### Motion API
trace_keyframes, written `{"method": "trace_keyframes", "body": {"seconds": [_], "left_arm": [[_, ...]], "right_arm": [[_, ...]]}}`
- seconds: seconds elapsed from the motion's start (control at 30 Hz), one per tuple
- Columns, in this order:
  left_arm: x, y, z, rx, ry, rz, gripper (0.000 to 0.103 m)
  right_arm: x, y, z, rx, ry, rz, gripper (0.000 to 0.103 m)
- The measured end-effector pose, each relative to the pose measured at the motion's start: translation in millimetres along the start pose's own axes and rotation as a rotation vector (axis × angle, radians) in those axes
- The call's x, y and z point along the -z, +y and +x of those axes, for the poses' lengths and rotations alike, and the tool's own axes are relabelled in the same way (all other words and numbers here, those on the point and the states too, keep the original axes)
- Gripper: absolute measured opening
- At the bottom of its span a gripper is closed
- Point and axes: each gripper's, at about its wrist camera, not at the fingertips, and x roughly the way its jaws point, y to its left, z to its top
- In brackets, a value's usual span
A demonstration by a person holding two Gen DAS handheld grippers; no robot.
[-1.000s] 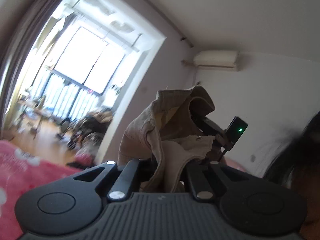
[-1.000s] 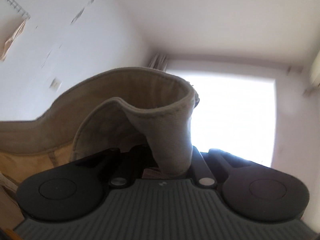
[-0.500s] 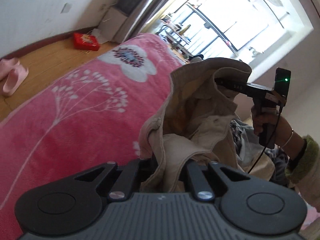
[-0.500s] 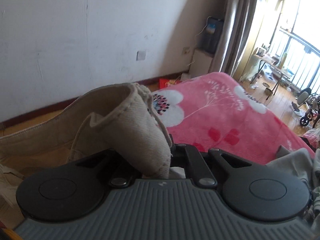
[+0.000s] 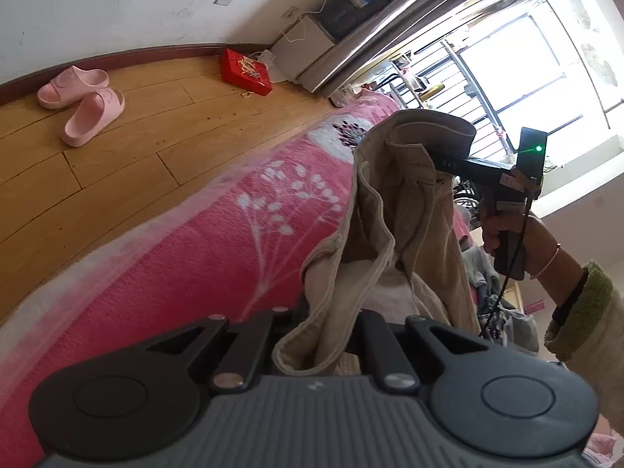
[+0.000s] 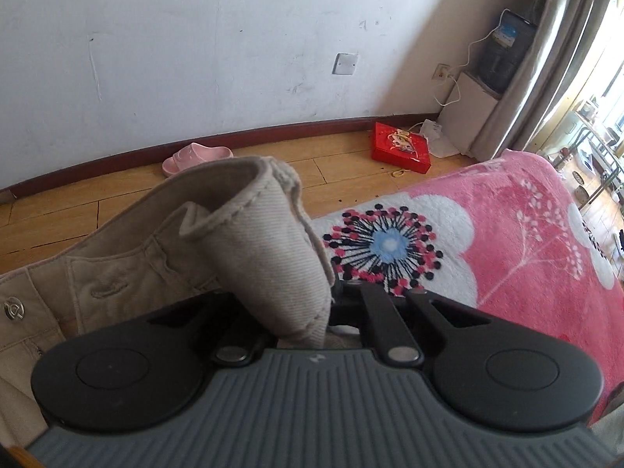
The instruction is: Fold clothes
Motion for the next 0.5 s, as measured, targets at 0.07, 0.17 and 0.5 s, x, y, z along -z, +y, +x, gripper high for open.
{"method": "trace_keyframes", "body": {"seconds": [0.07,0.17,0.5], "left_arm": [[-6.3,5.8,2.9,-0.014,-0.009,0.007,0.007],[-11.5,17.8,16.7,-0.031,0.011,0.018,0.008],[-22.4,47.5,7.4,-0.152,-0.057,-0.070,0.053]], "right_arm": [[-1.5,3.8,14.1,0.000,0.013,0.004,0.002],[-3.8,9.6,35.3,0.000,0.032,0.009,0.002],[1.6,9.0,39.5,-0.034,0.037,0.013,0.059]]}}
